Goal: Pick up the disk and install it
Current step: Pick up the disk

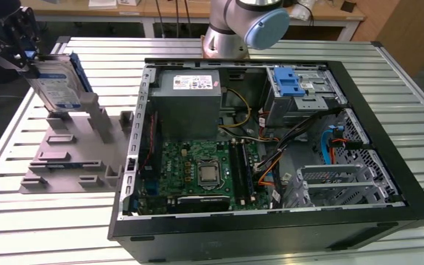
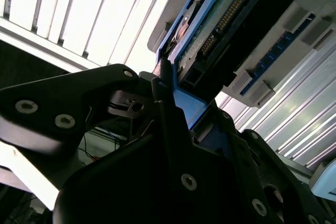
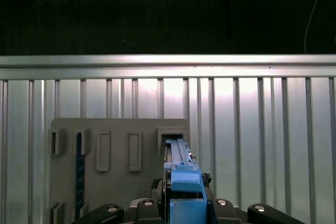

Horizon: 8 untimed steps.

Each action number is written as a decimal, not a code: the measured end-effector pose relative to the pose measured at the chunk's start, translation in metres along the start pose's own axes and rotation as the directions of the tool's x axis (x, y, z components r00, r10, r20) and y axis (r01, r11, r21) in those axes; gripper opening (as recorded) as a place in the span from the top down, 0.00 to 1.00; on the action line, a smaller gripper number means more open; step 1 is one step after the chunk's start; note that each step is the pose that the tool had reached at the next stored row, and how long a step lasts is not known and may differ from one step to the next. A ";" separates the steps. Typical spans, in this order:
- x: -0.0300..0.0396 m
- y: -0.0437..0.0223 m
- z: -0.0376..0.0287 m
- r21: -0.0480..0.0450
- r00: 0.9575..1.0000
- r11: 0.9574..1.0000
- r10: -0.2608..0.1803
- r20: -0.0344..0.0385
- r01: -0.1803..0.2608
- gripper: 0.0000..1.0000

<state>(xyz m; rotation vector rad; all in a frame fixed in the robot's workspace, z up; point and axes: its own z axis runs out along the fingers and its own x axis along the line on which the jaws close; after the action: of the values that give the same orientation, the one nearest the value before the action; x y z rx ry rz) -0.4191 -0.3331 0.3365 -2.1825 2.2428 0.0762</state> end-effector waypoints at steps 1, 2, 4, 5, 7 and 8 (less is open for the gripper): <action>0.0000 0.0000 -0.0007 0.000 1.000 1.000 0.000 0.000 0.000 0.64; -0.0001 0.0001 -0.0014 0.000 1.000 1.000 0.000 0.000 0.000 0.64; -0.0001 0.0001 -0.0027 0.000 1.000 1.000 0.000 0.000 0.000 0.64; -0.0002 0.0001 -0.0033 0.000 1.000 1.000 0.000 0.000 0.000 0.64; -0.0003 0.0001 -0.0047 0.000 1.000 1.000 0.000 0.000 0.000 0.64; -0.0003 0.0002 -0.0054 0.000 1.000 1.000 0.000 0.000 0.000 0.64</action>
<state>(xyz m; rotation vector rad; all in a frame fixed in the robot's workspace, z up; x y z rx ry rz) -0.4191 -0.3331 0.3419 -2.1826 2.2429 0.0763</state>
